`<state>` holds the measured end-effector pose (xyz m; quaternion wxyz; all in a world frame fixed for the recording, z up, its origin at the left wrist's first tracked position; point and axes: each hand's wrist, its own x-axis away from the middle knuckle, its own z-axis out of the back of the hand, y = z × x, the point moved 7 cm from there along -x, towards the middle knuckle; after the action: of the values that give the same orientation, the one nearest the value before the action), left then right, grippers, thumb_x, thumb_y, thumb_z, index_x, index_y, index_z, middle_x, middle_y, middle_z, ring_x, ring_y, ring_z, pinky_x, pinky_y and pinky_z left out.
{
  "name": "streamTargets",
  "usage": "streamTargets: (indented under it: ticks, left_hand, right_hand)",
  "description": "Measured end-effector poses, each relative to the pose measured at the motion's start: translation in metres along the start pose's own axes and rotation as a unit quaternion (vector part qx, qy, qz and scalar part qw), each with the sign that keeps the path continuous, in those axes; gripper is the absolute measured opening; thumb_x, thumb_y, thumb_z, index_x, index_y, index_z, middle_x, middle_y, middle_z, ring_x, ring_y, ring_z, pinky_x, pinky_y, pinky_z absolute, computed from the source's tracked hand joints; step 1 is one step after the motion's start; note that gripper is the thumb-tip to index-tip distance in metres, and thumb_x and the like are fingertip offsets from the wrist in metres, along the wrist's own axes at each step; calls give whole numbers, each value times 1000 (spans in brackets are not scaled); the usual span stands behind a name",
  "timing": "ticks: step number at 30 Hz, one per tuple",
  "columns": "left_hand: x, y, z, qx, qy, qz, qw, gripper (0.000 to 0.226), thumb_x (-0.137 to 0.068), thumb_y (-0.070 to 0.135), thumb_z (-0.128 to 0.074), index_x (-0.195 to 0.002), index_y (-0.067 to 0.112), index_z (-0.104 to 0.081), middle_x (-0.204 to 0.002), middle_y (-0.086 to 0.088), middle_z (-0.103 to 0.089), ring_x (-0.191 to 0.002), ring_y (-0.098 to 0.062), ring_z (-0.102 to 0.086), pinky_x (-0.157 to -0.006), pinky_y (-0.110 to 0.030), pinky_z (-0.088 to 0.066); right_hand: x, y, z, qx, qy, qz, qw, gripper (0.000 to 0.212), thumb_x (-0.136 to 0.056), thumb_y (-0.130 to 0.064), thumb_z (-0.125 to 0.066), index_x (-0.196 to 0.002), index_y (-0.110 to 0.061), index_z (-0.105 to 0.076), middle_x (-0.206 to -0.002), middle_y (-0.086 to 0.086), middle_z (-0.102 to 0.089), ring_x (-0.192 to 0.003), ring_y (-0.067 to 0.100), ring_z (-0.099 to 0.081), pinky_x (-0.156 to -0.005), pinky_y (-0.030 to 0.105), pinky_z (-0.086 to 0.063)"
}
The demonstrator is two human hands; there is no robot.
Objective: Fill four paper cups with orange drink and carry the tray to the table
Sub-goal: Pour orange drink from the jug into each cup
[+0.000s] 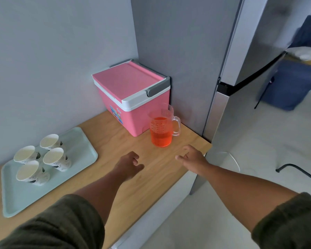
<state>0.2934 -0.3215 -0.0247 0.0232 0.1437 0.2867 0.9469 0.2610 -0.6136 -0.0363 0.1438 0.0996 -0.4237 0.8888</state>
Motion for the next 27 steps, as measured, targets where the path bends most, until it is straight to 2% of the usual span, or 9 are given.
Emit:
streamTargets:
  ticks: [4,8,13,15,19,21,24,27]
  left_hand:
    - [-23,21,-3,-1,13,-2,1000,50,-85,35,-79,-126,14,-60,-105,4,-64,-92,-16,-59,-79,-25,-41]
    - [-41,33,2,5,16,-1,1000,62,-81,38,-83,-131,15,-56,-109,5,-60,-92,-20,-61,-86,-31,-50]
    - [-57,41,16,18,9,-8,1000,72,-77,39,-86,-137,18,-50,-116,3,-59,-99,-21,-62,-80,-29,-47]
    - [-63,44,21,17,0,-20,1000,75,-77,39,-86,-138,18,-48,-119,3,-59,-103,-22,-62,-82,-31,-49]
    - [-79,49,27,21,-16,-50,998,80,-76,39,-87,-140,17,-46,-125,0,-59,-108,-24,-62,-85,-31,-49]
    - [-86,54,30,32,-23,-64,997,83,-76,39,-88,-142,16,-44,-129,-2,-58,-110,-24,-61,-87,-33,-51]
    - [-95,60,33,55,-37,-81,995,94,-74,39,-89,-149,17,-38,-141,-4,-55,-120,-25,-59,-96,-38,-53]
    - [-98,65,33,97,-62,-101,988,105,-73,36,-90,-156,19,-29,-154,-4,-46,-135,-28,-51,-108,-46,-47]
  right_hand:
    - [-22,5,15,-7,3,4,1000,62,-97,-43,-71,-150,-19,-49,-85,-1,-65,-79,9,-62,-82,35,-54]
    - [-39,-2,26,-17,10,16,1000,63,-95,-44,-74,-149,-21,-51,-93,-3,-65,-85,6,-61,-78,31,-49]
    - [-52,-20,30,-50,33,41,997,52,-92,-43,-77,-137,-24,-58,-91,-7,-64,-87,9,-63,-73,26,-45]
    - [-53,-30,33,-59,47,52,996,44,-92,-43,-77,-129,-27,-61,-92,-8,-64,-88,11,-63,-73,26,-46]
    - [-54,-47,36,-70,75,54,993,48,-92,-46,-77,-131,-25,-61,-99,-13,-63,-100,12,-64,-87,32,-51]
    - [-53,-54,39,-70,101,46,991,46,-91,-46,-78,-129,-24,-62,-98,-11,-63,-100,14,-64,-88,36,-52]
    - [-52,-63,37,-66,128,35,989,34,-93,-43,-76,-118,-23,-64,-95,-5,-60,-89,14,-61,-78,34,-49]
    - [-49,-67,32,-57,148,20,987,31,-94,-45,-75,-116,-28,-61,-90,-9,-55,-80,6,-56,-66,28,-41]
